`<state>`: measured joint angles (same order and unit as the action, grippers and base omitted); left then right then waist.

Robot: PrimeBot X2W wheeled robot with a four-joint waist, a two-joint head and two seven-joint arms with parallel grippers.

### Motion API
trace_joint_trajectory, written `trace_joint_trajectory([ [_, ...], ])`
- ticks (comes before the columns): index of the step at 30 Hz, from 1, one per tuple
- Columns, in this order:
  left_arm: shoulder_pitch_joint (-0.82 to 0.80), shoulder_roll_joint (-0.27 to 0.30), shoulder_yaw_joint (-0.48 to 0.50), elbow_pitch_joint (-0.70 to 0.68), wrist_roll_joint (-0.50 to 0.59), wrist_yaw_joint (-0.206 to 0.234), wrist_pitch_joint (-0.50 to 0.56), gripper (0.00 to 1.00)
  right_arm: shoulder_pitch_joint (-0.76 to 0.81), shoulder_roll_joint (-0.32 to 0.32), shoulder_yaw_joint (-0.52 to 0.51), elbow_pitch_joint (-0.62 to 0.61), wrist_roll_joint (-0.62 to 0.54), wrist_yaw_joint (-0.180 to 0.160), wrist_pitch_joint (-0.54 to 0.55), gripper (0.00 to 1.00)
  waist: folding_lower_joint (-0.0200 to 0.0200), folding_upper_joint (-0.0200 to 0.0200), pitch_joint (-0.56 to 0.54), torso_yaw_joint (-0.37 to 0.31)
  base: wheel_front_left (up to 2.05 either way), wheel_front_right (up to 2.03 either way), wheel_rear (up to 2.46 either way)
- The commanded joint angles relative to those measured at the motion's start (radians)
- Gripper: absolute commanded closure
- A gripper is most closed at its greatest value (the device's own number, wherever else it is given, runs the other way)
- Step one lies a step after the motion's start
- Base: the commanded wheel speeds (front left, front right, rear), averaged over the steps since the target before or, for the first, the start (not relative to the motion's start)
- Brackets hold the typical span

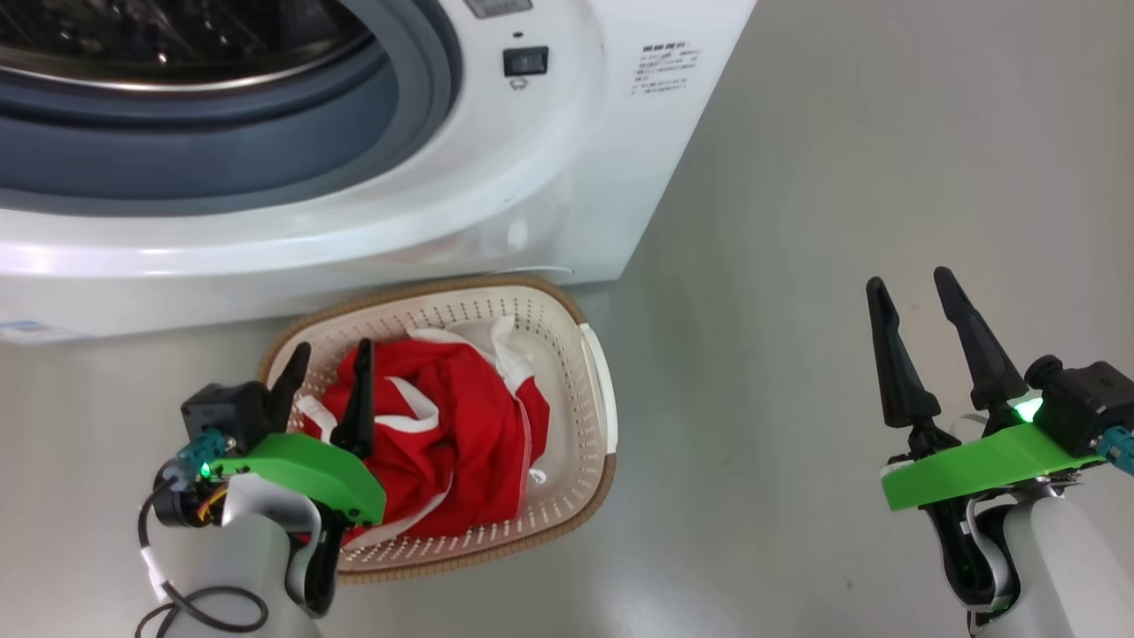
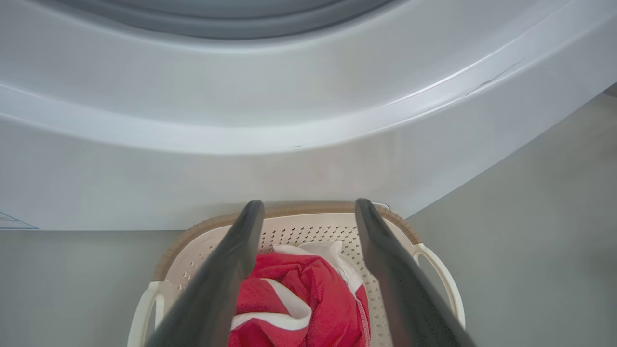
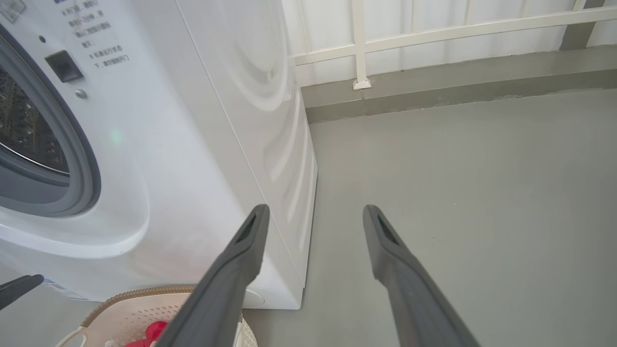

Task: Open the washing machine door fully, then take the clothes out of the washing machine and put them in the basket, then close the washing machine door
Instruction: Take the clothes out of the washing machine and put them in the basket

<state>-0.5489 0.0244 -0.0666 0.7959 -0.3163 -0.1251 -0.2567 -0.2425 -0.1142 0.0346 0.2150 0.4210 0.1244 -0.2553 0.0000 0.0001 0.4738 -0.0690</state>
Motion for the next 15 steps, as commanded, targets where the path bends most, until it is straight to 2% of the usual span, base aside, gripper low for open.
trace_joint_trajectory([
  [1, 0.035, 0.026, 0.027, -0.035, 0.009, -0.005, -0.005, 0.00, 0.024, -0.009, 0.016, -0.019, -0.006, 0.006, -0.006, 0.00, 0.0000, -0.0001, -0.036, 0.011, 0.00, 0.00, 0.00],
  [15, 0.154, 0.026, 0.054, -0.251, 0.025, -0.006, -0.005, 0.00, 0.091, -0.020, 0.007, -0.007, -0.002, 0.006, -0.006, 0.00, 0.0000, -0.0001, -0.170, 0.035, 0.00, 0.00, 0.00],
])
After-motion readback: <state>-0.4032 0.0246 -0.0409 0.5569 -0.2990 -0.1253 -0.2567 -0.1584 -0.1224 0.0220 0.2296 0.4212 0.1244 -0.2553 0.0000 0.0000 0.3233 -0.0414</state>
